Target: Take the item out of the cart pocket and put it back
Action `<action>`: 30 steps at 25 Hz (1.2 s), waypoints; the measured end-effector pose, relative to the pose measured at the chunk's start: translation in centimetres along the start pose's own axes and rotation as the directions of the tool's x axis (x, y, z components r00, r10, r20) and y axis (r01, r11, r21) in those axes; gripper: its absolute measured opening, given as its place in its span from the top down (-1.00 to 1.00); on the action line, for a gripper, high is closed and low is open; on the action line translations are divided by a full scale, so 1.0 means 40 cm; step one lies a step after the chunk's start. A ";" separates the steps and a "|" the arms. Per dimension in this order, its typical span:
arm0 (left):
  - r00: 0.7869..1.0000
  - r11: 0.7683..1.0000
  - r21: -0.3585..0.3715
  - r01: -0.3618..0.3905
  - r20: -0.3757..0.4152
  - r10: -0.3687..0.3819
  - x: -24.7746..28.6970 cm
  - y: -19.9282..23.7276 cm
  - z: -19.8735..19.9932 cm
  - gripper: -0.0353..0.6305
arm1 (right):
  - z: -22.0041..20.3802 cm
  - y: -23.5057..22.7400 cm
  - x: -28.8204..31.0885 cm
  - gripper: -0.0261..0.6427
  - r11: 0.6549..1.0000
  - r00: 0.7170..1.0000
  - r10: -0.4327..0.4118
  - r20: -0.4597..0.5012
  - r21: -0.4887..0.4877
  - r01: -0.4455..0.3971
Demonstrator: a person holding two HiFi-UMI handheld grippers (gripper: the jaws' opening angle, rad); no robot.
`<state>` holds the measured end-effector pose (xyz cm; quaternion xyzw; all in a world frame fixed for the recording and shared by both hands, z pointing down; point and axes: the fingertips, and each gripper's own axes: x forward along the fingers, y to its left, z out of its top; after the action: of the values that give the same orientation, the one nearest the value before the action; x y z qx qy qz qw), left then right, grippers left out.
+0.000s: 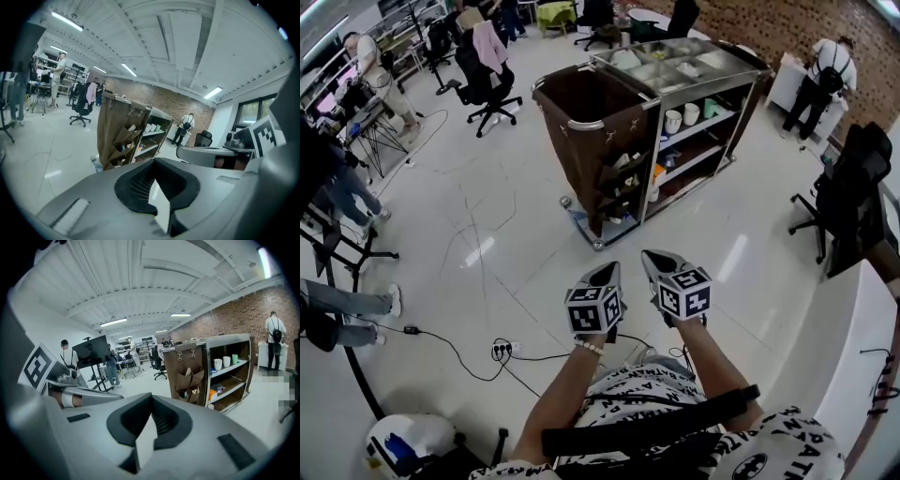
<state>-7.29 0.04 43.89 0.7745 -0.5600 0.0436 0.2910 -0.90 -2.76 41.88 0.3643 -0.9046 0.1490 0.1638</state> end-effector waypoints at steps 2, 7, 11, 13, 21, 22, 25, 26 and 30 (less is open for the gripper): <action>1.000 1.000 -0.001 -0.003 0.007 0.003 -0.007 -0.006 0.005 0.88 | -0.016 0.023 -0.006 0.92 1.000 1.000 0.013 -0.004 0.005 -0.013; 0.999 1.000 -0.027 0.009 0.040 -0.008 0.015 -0.050 0.026 0.88 | -0.029 0.025 -0.028 0.92 0.998 0.999 0.044 0.003 0.047 -0.044; 1.000 1.000 -0.009 0.014 0.022 -0.014 0.040 -0.083 0.018 0.88 | -0.027 -0.017 -0.050 0.91 0.998 1.000 0.029 0.010 0.061 -0.029; 1.000 1.000 -0.013 0.015 0.011 -0.015 0.047 -0.094 0.012 0.88 | -0.021 -0.036 -0.059 0.91 0.999 1.000 0.017 0.010 0.050 -0.018; 1.000 0.999 -0.033 0.017 -0.025 -0.018 0.090 -0.108 -0.016 0.88 | -0.026 -0.078 -0.056 0.91 0.999 1.000 0.008 -0.016 0.041 -0.008; 0.999 0.999 -0.033 0.020 -0.028 -0.021 0.095 -0.111 -0.017 0.88 | -0.024 -0.081 -0.056 0.91 0.999 1.000 0.008 -0.015 0.039 -0.008; 0.999 0.999 -0.035 0.027 -0.035 -0.028 0.104 -0.119 -0.021 0.88 | -0.022 -0.080 -0.053 0.91 1.000 1.000 0.011 -0.021 0.029 -0.011; 0.999 0.999 -0.036 0.028 -0.037 -0.029 0.104 -0.120 -0.023 0.88 | -0.022 -0.079 -0.051 0.91 0.999 1.000 0.013 -0.023 0.030 -0.013; 0.999 0.999 -0.038 0.030 -0.044 -0.032 0.105 -0.117 -0.028 0.88 | -0.018 -0.081 -0.049 0.91 0.999 1.000 0.010 -0.018 0.033 -0.010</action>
<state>-1.26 -1.96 44.59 0.7764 -0.5420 0.0459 0.3183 2.86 -3.52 42.22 0.3611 -0.9022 0.1682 0.1652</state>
